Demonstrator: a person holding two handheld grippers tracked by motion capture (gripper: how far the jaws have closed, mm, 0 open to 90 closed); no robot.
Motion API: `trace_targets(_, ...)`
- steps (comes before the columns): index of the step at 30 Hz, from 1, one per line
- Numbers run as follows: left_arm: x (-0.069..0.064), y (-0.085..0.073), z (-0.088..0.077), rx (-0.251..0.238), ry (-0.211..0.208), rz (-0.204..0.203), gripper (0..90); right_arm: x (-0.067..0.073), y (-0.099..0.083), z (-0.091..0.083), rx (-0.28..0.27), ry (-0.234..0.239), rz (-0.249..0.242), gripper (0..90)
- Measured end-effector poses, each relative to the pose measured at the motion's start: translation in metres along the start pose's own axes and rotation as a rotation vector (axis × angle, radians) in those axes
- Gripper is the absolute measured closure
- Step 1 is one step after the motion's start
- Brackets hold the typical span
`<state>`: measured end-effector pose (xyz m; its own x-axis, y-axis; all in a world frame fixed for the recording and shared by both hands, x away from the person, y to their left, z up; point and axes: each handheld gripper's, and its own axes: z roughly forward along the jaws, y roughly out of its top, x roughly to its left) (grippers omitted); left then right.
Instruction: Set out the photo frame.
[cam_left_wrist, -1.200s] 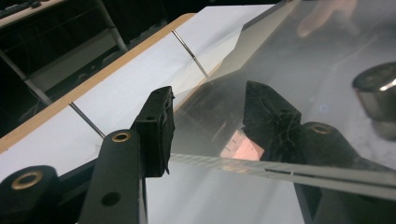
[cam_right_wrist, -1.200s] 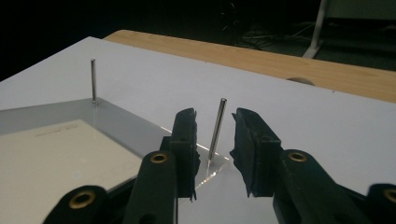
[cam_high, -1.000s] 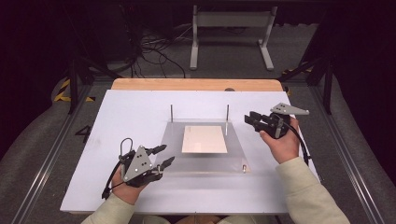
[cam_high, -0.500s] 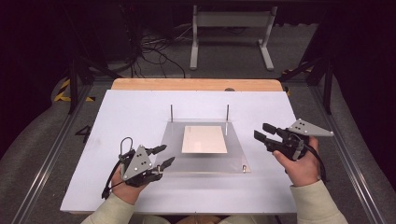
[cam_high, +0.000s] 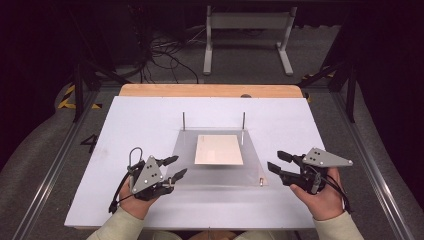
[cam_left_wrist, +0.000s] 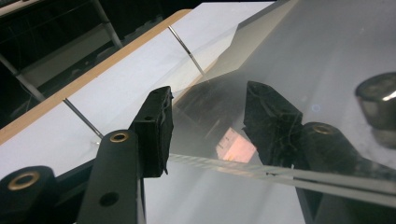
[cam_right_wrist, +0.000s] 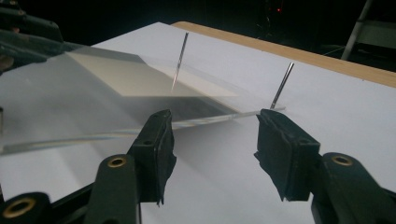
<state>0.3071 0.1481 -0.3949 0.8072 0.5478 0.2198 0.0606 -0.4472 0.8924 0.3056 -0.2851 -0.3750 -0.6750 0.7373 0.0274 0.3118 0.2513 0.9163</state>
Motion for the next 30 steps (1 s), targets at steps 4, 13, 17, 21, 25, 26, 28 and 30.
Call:
trace_targets(4, 0.000, 0.000, 0.000, 0.001, 0.001, -0.002, 51.2, 0.005, -0.006, 0.000, 0.034, 0.002, -0.027, 44.6)
trace_targets(13, 0.000, 0.000, 0.000, 0.003, 0.002, 0.003, 51.2, 0.017, -0.011, 0.005, 0.049, 0.049, -0.083, 39.3)
trace_targets(17, 0.000, 0.000, 0.000, 0.003, 0.002, 0.003, 51.2, 0.021, -0.010, 0.009, 0.037, 0.074, -0.112, 35.3)
trace_targets(21, 0.000, 0.000, 0.000, 0.003, 0.001, 0.002, 51.0, 0.028, -0.008, 0.013, 0.023, 0.091, -0.161, 31.8)
trace_targets(25, 0.000, 0.000, 0.000, 0.003, 0.000, 0.001, 50.9, 0.030, -0.006, 0.015, 0.006, 0.106, -0.177, 29.2)
trace_targets(26, 0.000, 0.000, 0.000, 0.003, 0.000, 0.001, 50.9, 0.031, -0.005, 0.016, -0.003, 0.113, -0.186, 28.6)
trace_targets(28, 0.000, 0.000, 0.000, 0.003, 0.000, 0.001, 50.9, 0.033, -0.004, 0.017, -0.018, 0.122, -0.198, 28.4)
trace_targets(30, 0.000, 0.000, 0.000, 0.002, 0.000, 0.000, 50.8, 0.036, -0.002, 0.018, -0.039, 0.136, -0.220, 28.5)
